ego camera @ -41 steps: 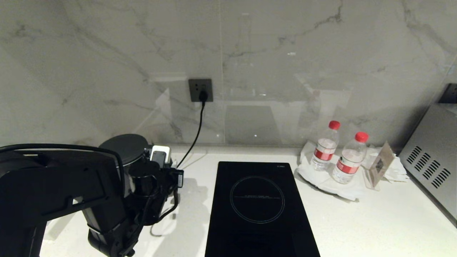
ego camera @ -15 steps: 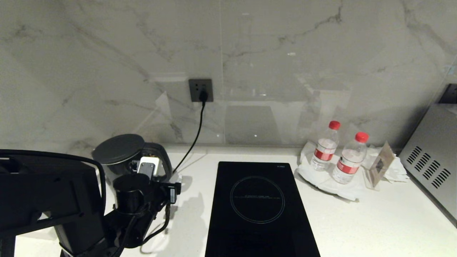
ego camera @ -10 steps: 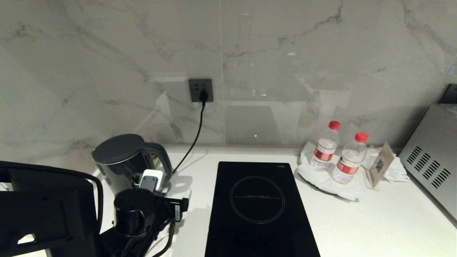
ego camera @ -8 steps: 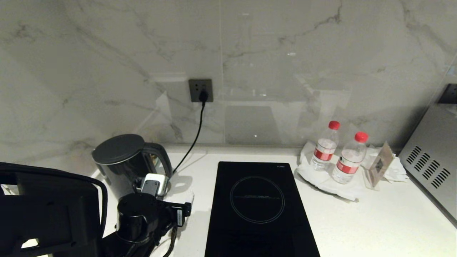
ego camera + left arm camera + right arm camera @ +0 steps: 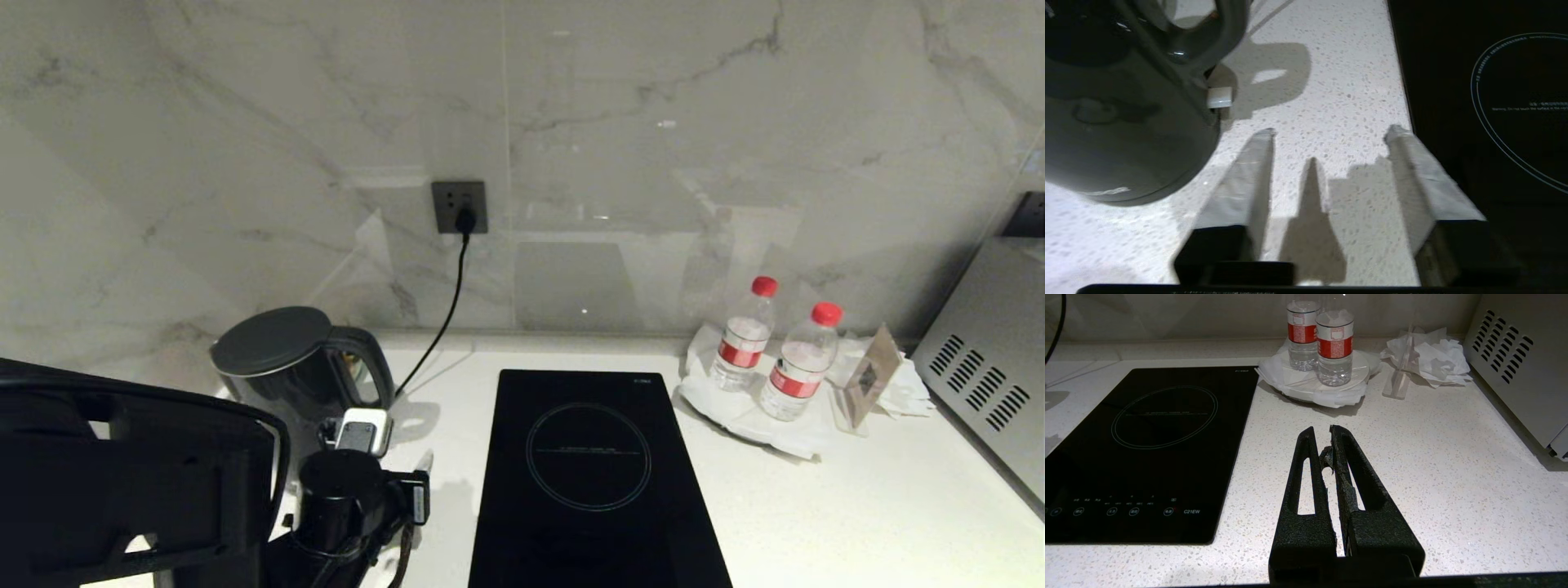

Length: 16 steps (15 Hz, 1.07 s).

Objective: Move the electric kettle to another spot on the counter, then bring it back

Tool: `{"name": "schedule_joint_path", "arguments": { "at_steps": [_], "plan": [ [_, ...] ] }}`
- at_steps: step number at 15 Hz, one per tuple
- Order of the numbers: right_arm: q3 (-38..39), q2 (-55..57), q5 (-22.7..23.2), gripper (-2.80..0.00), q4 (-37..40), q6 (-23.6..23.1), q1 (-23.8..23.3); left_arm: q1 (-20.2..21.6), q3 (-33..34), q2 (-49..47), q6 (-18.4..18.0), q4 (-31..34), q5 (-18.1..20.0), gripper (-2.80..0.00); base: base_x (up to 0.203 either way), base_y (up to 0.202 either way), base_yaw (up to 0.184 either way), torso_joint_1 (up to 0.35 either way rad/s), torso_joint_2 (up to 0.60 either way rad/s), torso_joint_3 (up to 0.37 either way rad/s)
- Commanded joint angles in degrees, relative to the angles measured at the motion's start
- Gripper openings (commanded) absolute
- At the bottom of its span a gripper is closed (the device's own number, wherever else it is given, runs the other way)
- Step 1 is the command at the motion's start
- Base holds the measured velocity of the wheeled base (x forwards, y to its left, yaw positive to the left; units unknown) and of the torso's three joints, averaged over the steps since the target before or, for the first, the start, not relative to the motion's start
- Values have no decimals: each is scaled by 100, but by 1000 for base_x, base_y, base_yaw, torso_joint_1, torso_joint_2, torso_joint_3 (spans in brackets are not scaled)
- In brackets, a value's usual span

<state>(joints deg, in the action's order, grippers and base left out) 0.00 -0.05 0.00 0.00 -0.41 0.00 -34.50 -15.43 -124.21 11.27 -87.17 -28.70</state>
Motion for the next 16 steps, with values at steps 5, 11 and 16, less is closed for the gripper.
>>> {"name": "schedule_joint_path", "arguments": {
  "at_steps": [5,11,16],
  "plan": [
    [0,5,0,-280,0,-3,0,-130,-1265,-1221,26,-49,-457,-280,0,0,0,0,0,0],
    [0,5,0,-280,0,-3,0,-80,-1820,-1808,-21,-49,-744,-280,0,0,0,0,0,0],
    [0,5,0,-280,0,-3,0,281,-2189,-1836,-353,-49,-1048,-280,0,0,0,0,0,0]
  ]
}}
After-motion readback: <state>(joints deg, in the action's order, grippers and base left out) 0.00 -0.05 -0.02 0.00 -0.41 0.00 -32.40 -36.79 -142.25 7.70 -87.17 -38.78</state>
